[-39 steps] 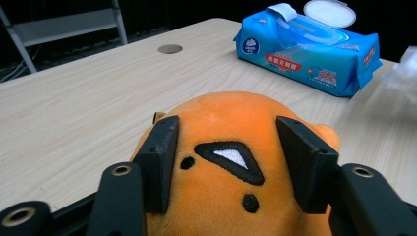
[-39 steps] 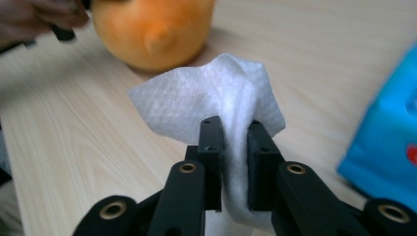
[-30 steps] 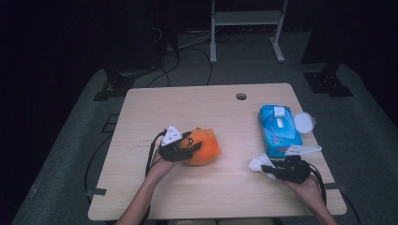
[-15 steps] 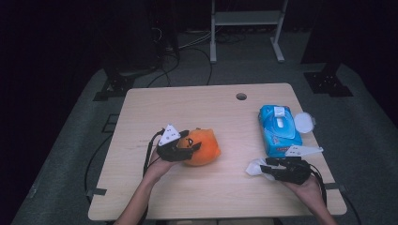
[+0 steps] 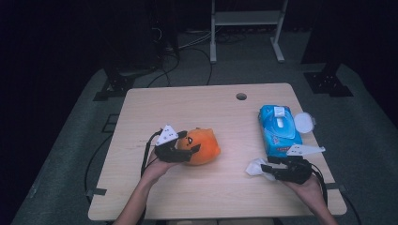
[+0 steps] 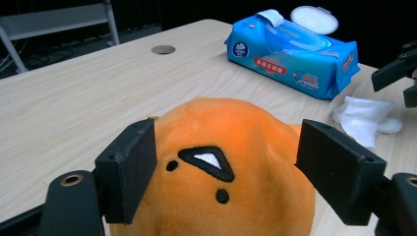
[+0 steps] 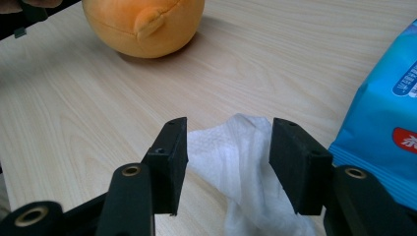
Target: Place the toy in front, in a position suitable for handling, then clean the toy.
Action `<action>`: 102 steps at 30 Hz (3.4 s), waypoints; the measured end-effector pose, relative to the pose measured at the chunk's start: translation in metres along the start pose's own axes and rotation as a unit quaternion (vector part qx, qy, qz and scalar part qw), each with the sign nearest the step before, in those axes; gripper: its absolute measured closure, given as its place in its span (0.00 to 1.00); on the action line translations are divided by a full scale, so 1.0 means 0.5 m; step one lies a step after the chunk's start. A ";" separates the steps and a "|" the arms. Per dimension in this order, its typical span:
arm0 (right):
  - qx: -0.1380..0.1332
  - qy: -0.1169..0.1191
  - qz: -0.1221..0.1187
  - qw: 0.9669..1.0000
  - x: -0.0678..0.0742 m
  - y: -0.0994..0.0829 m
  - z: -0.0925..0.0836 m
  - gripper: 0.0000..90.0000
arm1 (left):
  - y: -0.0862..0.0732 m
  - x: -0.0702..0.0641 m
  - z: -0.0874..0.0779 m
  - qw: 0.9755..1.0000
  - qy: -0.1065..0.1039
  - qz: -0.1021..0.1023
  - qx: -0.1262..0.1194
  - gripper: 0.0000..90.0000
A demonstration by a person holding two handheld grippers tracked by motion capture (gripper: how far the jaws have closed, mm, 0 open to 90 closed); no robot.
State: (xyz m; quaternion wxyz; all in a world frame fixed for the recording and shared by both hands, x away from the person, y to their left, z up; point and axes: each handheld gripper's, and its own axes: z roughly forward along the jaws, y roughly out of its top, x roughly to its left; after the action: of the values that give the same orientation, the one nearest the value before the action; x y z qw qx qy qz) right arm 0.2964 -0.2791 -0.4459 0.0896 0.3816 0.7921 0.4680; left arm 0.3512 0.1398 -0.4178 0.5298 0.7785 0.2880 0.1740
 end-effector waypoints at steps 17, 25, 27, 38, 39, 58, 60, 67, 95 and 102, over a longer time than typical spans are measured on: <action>-0.007 -0.007 0.000 1.000 -0.002 0.003 -0.002 0.50 | -0.018 0.012 -0.031 1.000 0.006 -0.010 0.013 0.22; -0.006 -0.007 0.000 1.000 -0.003 0.003 0.000 0.49 | -0.024 0.013 -0.044 1.000 0.007 -0.014 0.015 0.22; -0.006 -0.007 0.000 1.000 -0.003 0.003 0.000 0.49 | -0.027 0.015 -0.047 1.000 0.009 -0.018 0.014 0.22; -0.005 -0.010 0.002 1.000 -0.003 0.005 0.003 0.47 | -0.045 0.021 -0.068 0.999 0.009 -0.026 0.015 0.20; -0.006 -0.011 0.001 1.000 -0.003 0.005 0.004 0.47 | -0.046 0.022 -0.070 0.999 0.010 -0.028 0.014 0.20; -0.005 -0.010 -0.007 1.000 0.001 0.008 0.008 0.45 | -0.070 0.034 -0.115 0.999 0.026 -0.039 0.017 0.17; -0.005 -0.010 -0.007 1.000 0.002 0.008 0.008 0.45 | -0.072 0.035 -0.119 0.999 0.027 -0.038 0.019 0.16; -0.003 -0.008 -0.009 1.000 0.004 0.009 0.009 0.45 | -0.082 0.037 -0.138 0.999 0.031 -0.040 0.019 0.15; 0.004 -0.006 -0.015 1.000 0.011 0.010 0.017 0.43 | -0.130 0.044 -0.210 0.997 0.049 -0.044 0.038 0.13; 0.005 -0.004 -0.017 1.000 0.014 0.009 0.018 0.43 | -0.138 0.043 -0.211 0.997 0.048 -0.046 0.037 0.13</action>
State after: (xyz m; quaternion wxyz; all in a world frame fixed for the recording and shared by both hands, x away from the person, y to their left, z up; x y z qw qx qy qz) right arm 0.2984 -0.2669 -0.4454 0.0990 0.3704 0.8002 0.4611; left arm 0.2888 0.2488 -0.4424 0.4934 0.7744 0.3551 0.1754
